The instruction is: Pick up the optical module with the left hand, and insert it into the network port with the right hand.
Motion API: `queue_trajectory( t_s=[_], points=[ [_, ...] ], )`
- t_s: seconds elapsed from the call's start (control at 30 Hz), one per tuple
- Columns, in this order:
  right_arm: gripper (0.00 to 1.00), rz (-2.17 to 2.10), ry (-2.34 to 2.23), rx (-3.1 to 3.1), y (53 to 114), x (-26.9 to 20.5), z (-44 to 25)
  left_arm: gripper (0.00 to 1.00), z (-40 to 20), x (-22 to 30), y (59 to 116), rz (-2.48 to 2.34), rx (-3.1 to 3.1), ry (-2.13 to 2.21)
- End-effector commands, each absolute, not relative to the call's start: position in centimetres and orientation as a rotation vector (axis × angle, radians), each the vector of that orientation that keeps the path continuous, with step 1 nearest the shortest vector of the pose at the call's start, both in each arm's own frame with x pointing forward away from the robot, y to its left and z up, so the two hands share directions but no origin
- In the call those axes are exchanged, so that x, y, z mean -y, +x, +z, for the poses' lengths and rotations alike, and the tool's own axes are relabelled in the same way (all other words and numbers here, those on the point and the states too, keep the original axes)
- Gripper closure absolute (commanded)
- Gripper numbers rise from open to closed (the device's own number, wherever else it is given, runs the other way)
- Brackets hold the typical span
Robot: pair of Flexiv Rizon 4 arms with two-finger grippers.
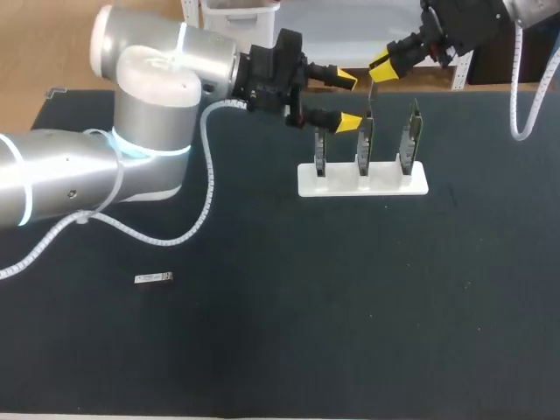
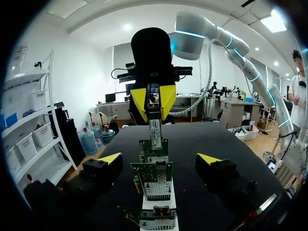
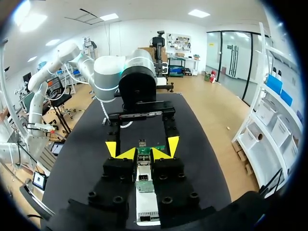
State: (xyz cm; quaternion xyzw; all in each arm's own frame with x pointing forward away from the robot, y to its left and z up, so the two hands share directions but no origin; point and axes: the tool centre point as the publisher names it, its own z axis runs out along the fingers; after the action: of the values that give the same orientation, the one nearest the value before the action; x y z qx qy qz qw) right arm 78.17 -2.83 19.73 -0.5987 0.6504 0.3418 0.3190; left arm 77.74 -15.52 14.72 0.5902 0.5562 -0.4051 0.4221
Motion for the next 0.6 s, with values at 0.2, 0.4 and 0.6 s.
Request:
queue_trajectory(
  t_s=[0.2, 0.4, 0.6],
  points=[
    [1.0, 0.91, -1.574, -1.702, 78.09, 2.87, 19.59, 0.0, 14.8, 16.18, 77.41, -0.959, -1.436, 1.58],
    [1.0, 0.915, -1.576, -1.695, 78.05, 2.87, 19.57, 0.0, 14.42, 16.15, 77.53, -0.952, -1.47, 1.614],
    [1.0, 0.92, -1.577, -1.689, 78.04, 2.84, 19.55, 0.0, 14.04, 15.41, 77.86, -0.918, -1.517, 1.637]
  ],
)
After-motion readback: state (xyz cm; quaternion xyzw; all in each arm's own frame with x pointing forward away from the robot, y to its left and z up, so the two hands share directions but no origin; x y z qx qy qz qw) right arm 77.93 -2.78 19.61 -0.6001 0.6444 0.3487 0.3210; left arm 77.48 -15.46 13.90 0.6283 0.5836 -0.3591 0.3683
